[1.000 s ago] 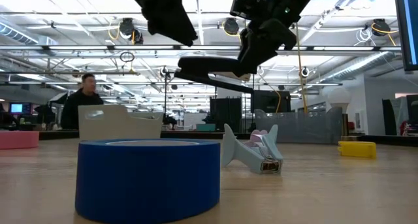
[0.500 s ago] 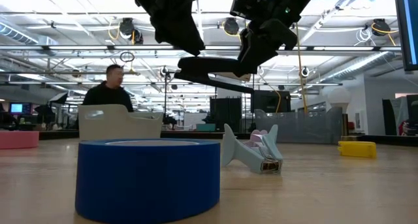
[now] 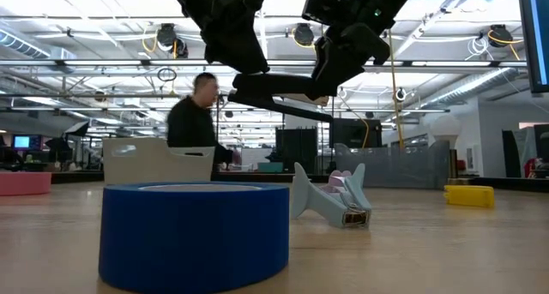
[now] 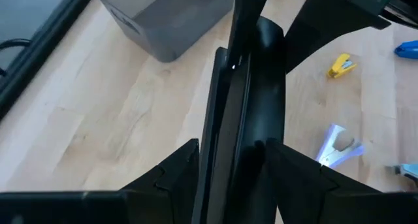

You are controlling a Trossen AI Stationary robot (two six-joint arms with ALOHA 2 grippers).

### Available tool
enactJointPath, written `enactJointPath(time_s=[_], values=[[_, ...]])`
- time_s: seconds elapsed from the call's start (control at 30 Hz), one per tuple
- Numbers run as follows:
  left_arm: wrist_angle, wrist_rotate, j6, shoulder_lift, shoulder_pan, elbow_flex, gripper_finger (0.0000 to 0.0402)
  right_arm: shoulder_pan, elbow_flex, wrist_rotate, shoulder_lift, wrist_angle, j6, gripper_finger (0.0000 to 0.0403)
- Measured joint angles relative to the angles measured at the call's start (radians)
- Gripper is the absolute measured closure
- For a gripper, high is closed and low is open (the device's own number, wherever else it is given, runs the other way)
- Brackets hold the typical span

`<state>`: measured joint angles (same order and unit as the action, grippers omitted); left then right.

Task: Pick and place Stapler, Stapler remover, tape
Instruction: Put the black stapler into the gray bin

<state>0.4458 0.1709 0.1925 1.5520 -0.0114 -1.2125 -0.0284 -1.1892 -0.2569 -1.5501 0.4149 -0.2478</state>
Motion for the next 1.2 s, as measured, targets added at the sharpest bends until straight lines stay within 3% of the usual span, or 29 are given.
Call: enactJointPath(time_s=[0.13, 0.37, 0.57, 1.2], values=[[0.0, -0.015, 0.027, 0.0, -0.008, 0.0, 0.0209, 0.0, 0.0, 0.0, 0.0, 0.0, 0.0, 0.0274], [0.0, -0.017, 0.045, 0.0, -0.008, 0.0, 0.014, 0.0, 0.0, 0.0, 0.0, 0.0, 0.0, 0.0274], [-0.001, -0.043, -0.015, 0.0, -0.008, 0.001, 0.0097, 0.0, 0.0, 0.0, 0.0, 0.0, -0.001, 0.0274], [0.004, -0.045, -0.088, -0.001, -0.006, 0.001, 0.0087, -0.013, 0.0, 0.045, 0.0, -0.098, -0.003, 0.0274]])
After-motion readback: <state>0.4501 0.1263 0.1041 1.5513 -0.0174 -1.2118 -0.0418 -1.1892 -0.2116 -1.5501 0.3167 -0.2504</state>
